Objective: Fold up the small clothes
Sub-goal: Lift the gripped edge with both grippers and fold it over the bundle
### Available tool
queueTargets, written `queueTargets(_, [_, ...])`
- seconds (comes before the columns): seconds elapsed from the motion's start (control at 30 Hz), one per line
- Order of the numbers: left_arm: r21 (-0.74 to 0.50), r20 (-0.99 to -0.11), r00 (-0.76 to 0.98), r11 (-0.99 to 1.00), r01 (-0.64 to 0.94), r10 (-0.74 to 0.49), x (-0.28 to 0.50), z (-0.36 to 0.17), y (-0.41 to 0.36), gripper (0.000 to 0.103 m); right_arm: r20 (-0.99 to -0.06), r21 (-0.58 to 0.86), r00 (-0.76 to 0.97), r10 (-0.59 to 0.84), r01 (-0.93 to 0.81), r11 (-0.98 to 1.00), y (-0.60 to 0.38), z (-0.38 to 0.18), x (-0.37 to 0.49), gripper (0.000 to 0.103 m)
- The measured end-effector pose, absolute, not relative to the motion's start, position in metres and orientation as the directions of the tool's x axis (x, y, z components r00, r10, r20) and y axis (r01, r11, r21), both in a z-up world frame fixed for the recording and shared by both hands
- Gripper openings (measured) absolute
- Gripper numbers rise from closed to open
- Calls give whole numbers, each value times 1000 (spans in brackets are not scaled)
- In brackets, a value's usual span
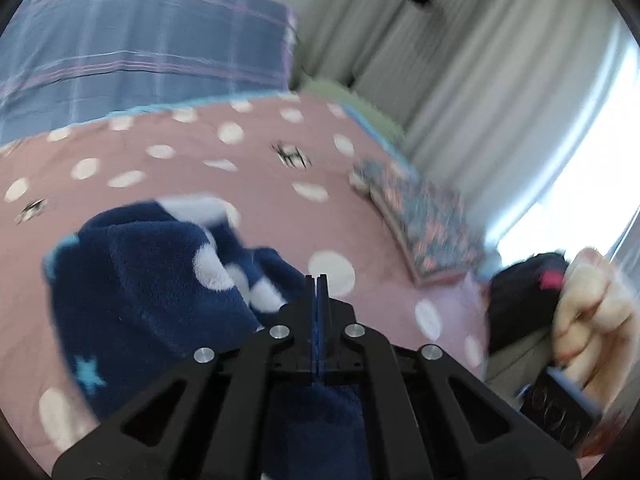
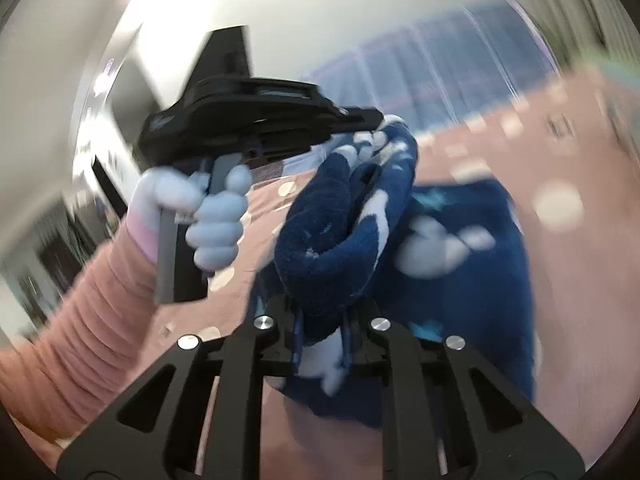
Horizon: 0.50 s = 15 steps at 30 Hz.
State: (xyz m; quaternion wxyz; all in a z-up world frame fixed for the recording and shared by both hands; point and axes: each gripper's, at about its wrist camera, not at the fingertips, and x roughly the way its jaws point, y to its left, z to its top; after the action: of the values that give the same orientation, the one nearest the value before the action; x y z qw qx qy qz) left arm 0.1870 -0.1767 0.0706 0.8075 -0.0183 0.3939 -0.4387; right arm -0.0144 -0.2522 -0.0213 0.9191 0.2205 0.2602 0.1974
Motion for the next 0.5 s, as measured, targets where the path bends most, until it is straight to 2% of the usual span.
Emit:
queueTargets(0.13, [-332,-680,301,647,687,-669,182,48,-212,2,-402,651,765,503,-148,745,-308,-63,-22,14])
queueTargets(0.2, [-291,-659,355,660,693,-663,173,56,-207,9,-381,702,743,550,-154,695,-316,-77,-29,14])
queueTargets(0.23, [-267,-649,384,669,693,-657,169,61,-201,21,-369,715,738,565,-163,680,-320,-81,-29,14])
queueTargets(0.27, [-227,-634,426,682,695,-645,163,67,-195,28,-359,718,737,573,-174,674,-321,-83,-30,14])
queueTargets(0.4, [-53,-587,587,749,660,-558,140,86,-160,38,-338,721,727,597,-207,661,-328,-83,-28,14])
queueTargets(0.47, [48,-578,658,785,617,-482,135,82,-140,48,-339,713,719,606,-224,664,-326,-80,-23,14])
queueTargets(0.5, [87,-582,679,795,600,-448,136,75,-133,48,-341,711,715,610,-228,665,-325,-79,-23,15])
